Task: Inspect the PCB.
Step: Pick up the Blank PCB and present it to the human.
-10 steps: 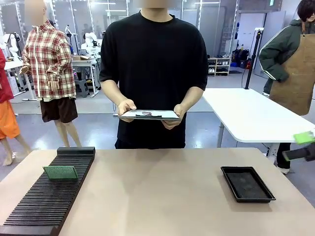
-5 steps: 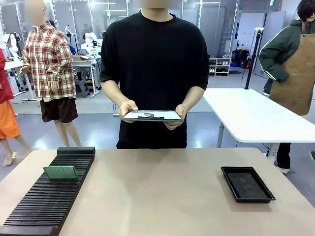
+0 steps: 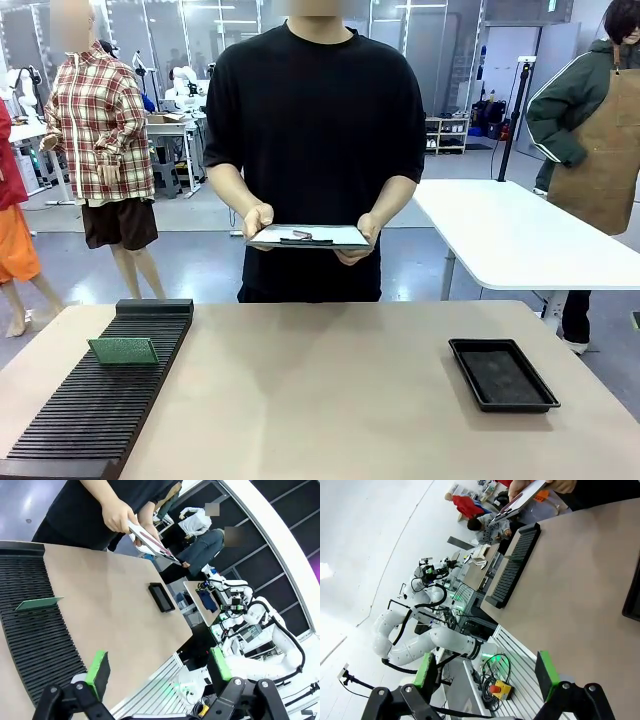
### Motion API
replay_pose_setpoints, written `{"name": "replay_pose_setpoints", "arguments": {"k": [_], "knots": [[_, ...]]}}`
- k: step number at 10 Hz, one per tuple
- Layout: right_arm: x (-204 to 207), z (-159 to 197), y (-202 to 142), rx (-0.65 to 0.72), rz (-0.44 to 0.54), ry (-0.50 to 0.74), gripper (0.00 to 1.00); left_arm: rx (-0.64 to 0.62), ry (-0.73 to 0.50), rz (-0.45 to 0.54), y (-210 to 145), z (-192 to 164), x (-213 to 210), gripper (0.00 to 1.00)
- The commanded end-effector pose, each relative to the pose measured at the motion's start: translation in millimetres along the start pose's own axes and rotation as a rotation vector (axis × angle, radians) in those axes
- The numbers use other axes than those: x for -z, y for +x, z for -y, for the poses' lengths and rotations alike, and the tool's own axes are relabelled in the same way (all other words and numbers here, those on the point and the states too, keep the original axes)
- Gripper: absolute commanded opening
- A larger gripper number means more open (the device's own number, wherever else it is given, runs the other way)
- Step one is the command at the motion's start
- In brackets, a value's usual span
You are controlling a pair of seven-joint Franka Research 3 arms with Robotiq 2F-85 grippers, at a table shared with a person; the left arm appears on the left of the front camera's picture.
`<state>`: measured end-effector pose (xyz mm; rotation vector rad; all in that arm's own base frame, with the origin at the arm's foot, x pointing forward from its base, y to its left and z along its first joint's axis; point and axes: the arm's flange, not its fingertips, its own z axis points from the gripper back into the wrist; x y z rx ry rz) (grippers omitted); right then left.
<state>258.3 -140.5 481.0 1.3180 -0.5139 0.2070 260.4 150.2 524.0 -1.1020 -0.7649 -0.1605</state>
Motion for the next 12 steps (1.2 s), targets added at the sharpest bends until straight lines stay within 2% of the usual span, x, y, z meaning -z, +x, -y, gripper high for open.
{"name": "replay_pose_setpoints", "arguments": {"k": [1,2,3,4,7,9,10,11,12], "knots": [[-1,0,2,-0.024,0.003,0.010,1.00,0.112,0.070,-0.092,11,23,14,1.00],[-1,0,2,-0.024,0.003,0.010,1.00,0.243,0.216,-0.207,27,44,32,1.00],[-1,0,2,-0.024,0.003,0.010,1.00,0.377,0.290,-0.318,48,62,53,1.00],[-1,0,2,-0.024,0.003,0.010,1.00,0.455,0.364,-0.409,66,71,73,1.00],[-1,0,2,-0.024,0.003,0.010,1.00,0.840,0.639,-0.789,100,74,158,1.00],[-1,0,2,-0.024,0.003,0.010,1.00,1.125,0.708,-0.918,115,63,200,1.00],[-1,0,2,-0.024,0.003,0.010,1.00,1.199,0.578,-1.071,115,49,213,1.00],[-1,0,2,-0.024,0.003,0.010,1.00,1.238,0.578,-1.187,114,30,223,1.00],[-1,0,2,-0.024,0.003,0.010,1.00,1.254,0.537,-1.204,113,22,229,1.00]]}}
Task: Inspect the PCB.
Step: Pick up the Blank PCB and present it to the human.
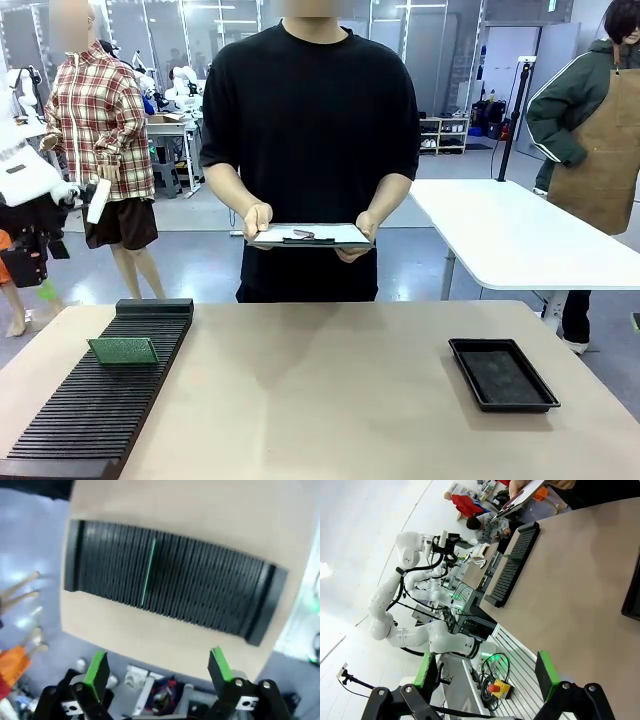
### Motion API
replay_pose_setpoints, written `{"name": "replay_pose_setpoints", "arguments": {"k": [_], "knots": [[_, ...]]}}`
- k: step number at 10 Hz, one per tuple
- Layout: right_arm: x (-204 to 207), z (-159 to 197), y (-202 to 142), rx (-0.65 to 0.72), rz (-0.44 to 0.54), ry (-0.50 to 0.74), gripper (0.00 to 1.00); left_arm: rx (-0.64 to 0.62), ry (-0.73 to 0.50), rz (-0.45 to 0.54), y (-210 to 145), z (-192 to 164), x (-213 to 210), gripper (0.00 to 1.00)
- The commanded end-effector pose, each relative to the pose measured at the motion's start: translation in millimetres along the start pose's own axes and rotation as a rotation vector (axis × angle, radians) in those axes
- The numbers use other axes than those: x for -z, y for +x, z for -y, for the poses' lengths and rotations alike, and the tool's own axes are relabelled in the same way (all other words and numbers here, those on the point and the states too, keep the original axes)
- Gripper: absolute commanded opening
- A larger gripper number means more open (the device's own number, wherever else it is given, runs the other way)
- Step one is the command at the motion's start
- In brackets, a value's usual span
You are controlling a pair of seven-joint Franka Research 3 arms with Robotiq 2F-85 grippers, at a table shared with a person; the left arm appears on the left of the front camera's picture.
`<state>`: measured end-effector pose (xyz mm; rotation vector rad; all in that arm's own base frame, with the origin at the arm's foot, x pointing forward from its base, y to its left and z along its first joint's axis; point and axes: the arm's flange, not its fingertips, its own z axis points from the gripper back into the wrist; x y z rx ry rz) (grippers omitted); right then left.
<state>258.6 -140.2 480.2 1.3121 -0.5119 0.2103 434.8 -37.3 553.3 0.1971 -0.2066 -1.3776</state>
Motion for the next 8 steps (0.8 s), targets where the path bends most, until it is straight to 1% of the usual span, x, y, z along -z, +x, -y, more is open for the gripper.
{"name": "replay_pose_setpoints", "arguments": {"k": [1,2,3,6,7,8], "knots": [[-1,-1,3,-0.022,0.007,0.015,1.00,0.072,0.015,0.025,-8,-11,2,1.00],[-1,-1,3,-0.022,0.007,0.015,1.00,0.061,-0.038,0.098,-7,-9,2,1.00],[-1,-1,3,-0.022,0.007,0.015,1.00,0.050,-0.011,-0.010,-4,-5,10,1.00],[-1,-1,3,-0.022,0.007,0.015,1.00,0.050,-0.011,-0.010,-4,-5,10,1.00],[-1,-1,3,-0.022,0.007,0.015,1.00,0.065,-0.023,0.013,-6,-6,13,1.00],[-1,-1,3,-0.022,0.007,0.015,1.00,0.100,0.005,0.057,-8,-9,41,1.00]]}}
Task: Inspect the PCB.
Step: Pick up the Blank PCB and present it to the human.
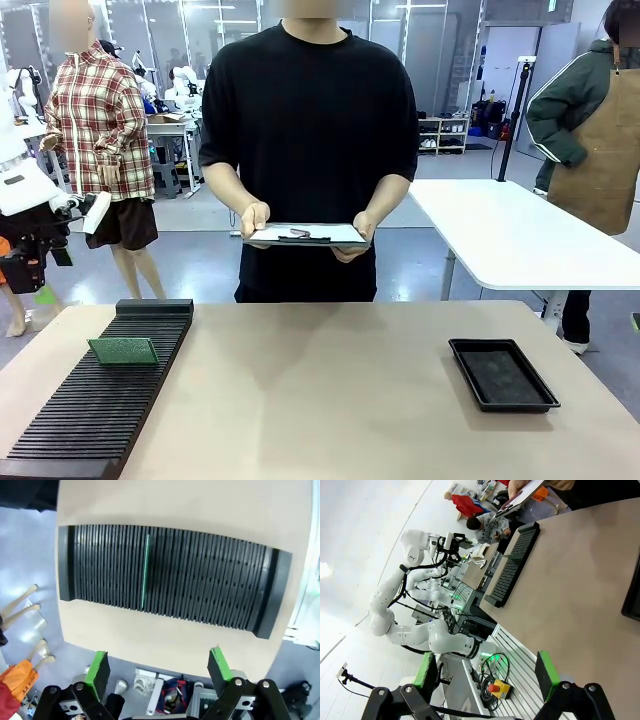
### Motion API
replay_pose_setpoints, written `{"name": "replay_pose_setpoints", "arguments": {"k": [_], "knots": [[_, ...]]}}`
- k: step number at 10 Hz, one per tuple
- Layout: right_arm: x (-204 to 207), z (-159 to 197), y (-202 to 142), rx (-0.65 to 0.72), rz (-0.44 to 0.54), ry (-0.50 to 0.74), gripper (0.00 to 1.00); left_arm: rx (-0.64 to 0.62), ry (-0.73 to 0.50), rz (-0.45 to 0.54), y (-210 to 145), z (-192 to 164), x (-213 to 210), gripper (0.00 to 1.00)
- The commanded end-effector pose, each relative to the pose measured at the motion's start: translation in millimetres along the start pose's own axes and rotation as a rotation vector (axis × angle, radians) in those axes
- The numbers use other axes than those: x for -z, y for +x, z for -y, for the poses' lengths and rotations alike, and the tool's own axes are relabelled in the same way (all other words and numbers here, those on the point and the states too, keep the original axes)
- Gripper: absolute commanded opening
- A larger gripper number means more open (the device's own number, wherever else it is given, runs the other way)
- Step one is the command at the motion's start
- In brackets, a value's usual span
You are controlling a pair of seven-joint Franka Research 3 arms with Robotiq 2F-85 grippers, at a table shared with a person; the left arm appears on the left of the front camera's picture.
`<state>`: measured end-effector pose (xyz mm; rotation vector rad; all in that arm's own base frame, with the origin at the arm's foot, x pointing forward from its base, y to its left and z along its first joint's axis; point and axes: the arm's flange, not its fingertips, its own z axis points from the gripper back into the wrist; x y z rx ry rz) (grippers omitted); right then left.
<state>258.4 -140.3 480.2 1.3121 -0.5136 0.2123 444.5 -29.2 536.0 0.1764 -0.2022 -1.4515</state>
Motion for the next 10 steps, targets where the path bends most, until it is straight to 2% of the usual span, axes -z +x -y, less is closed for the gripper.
{"name": "replay_pose_setpoints", "arguments": {"k": [1,2,4,6,7,10], "knots": [[-1,-1,3,-0.020,0.007,0.014,1.00,0.062,0.074,0.024,-5,0,38,1.00],[-1,-1,3,-0.020,0.007,0.014,1.00,0.074,0.107,0.057,-6,2,51,1.00],[-1,-1,3,-0.020,0.007,0.014,1.00,0.058,0.096,-0.010,-4,0,83,1.00],[-1,-1,3,-0.020,0.007,0.014,1.00,0.059,0.095,0.006,4,-4,104,1.00],[-1,-1,3,-0.020,0.007,0.014,1.00,0.046,0.118,-0.060,8,-7,118,1.00],[-1,-1,3,-0.020,0.007,0.014,1.00,0.075,0.087,-0.006,14,-8,152,1.00]]}}
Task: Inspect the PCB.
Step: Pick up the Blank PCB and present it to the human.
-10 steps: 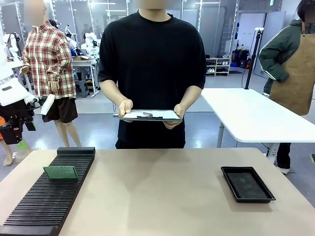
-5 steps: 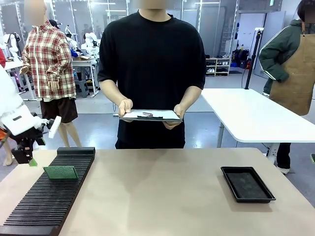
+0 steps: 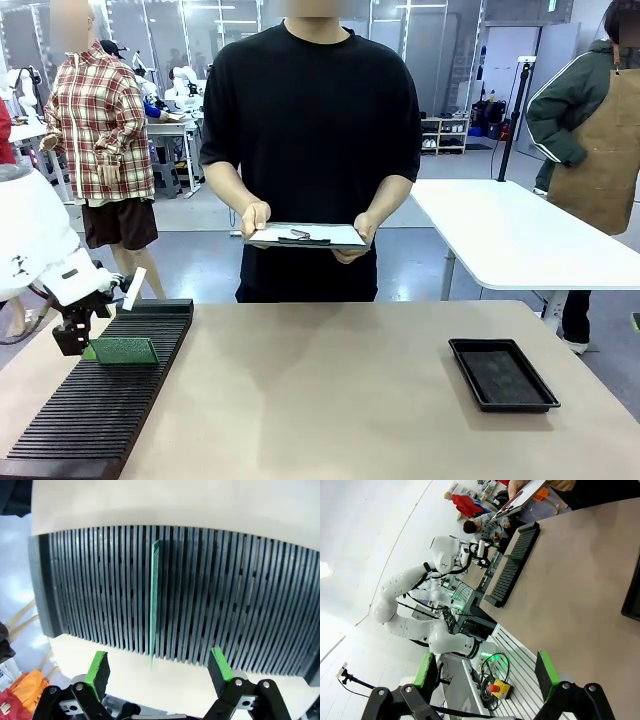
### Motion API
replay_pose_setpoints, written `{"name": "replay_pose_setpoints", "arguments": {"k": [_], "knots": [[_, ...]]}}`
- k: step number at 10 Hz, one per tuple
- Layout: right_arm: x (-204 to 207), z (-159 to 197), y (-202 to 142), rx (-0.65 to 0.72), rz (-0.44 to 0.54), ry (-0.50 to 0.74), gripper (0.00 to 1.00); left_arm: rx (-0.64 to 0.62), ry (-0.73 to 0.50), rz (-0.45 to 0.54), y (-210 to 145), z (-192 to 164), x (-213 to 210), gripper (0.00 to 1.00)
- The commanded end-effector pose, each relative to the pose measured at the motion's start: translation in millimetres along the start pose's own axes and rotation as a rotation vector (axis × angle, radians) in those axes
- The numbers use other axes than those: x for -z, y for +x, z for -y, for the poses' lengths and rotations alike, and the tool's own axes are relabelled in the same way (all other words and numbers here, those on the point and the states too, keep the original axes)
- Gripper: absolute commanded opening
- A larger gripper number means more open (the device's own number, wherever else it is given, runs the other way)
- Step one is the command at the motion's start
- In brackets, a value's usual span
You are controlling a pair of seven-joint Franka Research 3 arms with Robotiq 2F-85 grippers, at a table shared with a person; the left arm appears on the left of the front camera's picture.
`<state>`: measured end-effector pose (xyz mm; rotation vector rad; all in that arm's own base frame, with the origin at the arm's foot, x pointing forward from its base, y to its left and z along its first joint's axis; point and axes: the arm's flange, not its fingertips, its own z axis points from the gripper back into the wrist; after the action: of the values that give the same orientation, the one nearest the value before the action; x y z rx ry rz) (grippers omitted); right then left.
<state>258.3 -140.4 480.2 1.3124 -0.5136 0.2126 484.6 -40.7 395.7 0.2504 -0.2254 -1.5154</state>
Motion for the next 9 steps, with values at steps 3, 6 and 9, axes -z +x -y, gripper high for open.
{"name": "replay_pose_setpoints", "arguments": {"k": [3,6,9], "knots": [[-1,-1,3,-0.020,0.007,0.014,1.00,-0.024,0.024,-0.024,1,-10,34,1.00],[-1,-1,3,-0.020,0.007,0.014,1.00,-0.027,0.018,-0.029,1,-16,48,1.00],[-1,-1,3,-0.020,0.007,0.014,1.00,-0.049,-0.010,-0.031,-6,-20,59,0.41]]}}
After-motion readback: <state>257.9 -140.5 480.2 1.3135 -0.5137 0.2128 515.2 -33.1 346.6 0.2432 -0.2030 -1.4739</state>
